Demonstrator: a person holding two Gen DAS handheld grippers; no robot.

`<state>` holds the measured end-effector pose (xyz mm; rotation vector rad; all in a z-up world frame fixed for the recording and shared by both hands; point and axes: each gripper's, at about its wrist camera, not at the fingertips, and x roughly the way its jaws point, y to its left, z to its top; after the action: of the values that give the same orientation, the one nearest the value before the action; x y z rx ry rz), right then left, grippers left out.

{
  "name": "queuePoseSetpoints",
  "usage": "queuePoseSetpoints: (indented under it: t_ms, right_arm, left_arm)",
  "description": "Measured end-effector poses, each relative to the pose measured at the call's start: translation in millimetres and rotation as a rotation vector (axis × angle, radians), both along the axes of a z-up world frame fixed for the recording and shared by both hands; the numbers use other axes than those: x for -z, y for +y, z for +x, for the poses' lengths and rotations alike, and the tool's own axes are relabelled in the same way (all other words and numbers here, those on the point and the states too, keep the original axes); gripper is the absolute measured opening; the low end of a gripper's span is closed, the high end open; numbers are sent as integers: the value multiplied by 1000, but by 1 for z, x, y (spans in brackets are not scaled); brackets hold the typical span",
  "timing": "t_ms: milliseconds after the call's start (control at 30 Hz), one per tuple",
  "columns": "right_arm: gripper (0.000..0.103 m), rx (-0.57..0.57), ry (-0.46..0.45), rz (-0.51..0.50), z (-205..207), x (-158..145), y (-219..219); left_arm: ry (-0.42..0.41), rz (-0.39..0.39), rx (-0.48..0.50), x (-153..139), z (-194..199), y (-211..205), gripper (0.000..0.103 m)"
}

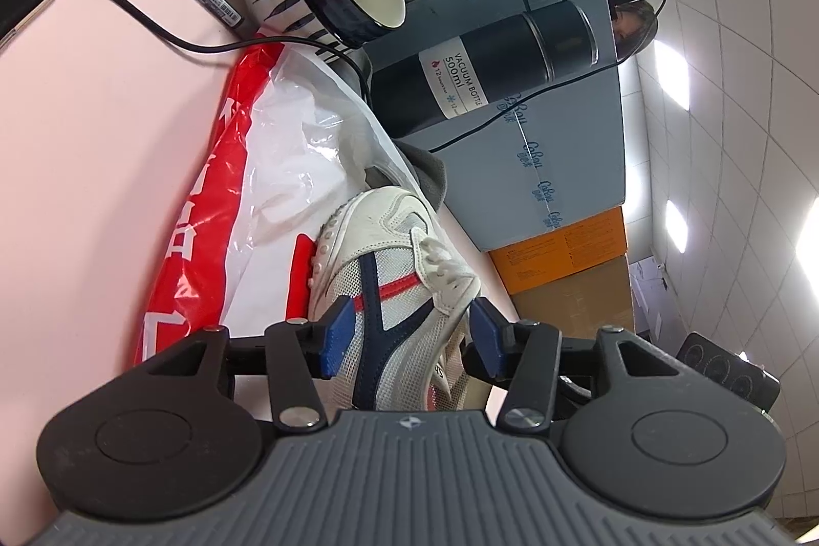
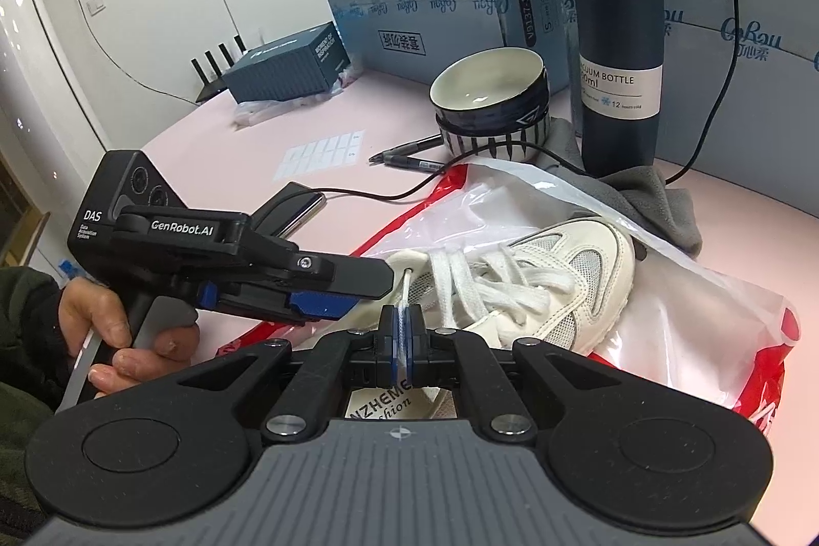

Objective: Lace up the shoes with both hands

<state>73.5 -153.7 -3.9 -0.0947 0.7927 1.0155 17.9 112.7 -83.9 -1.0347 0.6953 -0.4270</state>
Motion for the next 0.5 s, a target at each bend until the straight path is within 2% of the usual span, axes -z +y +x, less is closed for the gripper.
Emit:
queuePoseSetpoints:
  t_ms: [500]
  right_arm:
    - [3,4,-39,-15,6,0,11]
  left_arm:
    - [-1,-14,5,0,0,0,46]
